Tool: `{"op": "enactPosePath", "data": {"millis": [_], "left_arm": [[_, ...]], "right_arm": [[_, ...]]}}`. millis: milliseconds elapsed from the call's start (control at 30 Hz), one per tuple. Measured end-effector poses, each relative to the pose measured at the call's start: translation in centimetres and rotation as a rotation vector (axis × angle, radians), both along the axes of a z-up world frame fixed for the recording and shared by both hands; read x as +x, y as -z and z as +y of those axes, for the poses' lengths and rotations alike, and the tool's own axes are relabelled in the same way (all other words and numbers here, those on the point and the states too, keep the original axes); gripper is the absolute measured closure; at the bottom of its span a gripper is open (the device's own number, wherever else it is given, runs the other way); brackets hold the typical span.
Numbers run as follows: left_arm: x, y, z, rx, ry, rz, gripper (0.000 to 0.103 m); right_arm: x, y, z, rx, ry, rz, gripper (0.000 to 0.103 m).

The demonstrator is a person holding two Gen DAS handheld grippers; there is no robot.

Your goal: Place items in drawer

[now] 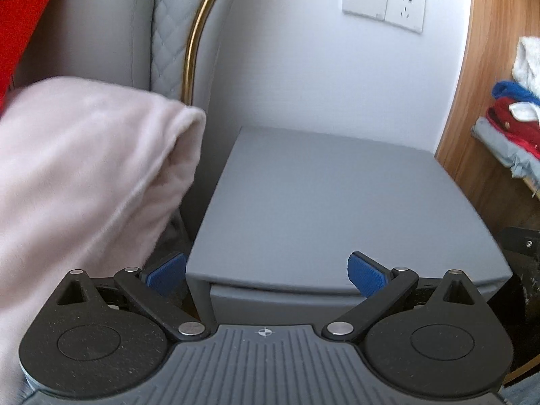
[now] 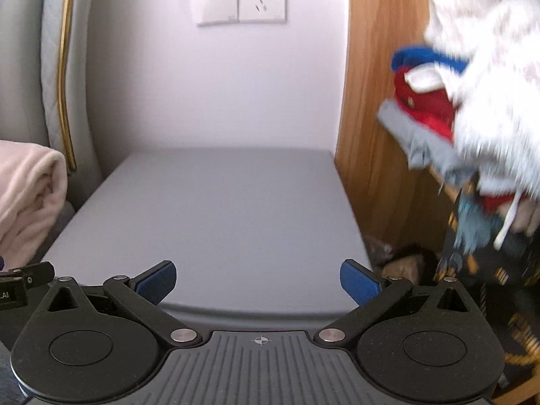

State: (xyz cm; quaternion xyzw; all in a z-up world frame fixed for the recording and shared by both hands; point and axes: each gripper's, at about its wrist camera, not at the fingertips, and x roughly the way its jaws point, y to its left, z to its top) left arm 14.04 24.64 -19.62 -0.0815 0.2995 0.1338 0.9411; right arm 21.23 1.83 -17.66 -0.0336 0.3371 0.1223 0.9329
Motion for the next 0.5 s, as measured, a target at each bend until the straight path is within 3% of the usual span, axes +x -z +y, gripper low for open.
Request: {"op": "enactPosePath", "data": {"millis": [233,500], "left_arm": [[-0.8,-4.2,0.9,-0.023,-0.004,-0.069,0.0],[-3.1,-10.1,1.2,0.031,0.027,-0.117,0.0]], "right_arm": [[-0.2,-5.0,-1.0,0.0,0.03,-0.064,0.0],[-3.8,-12.0,-1.4,0.065,0.049,-0.157,0.0]]}}
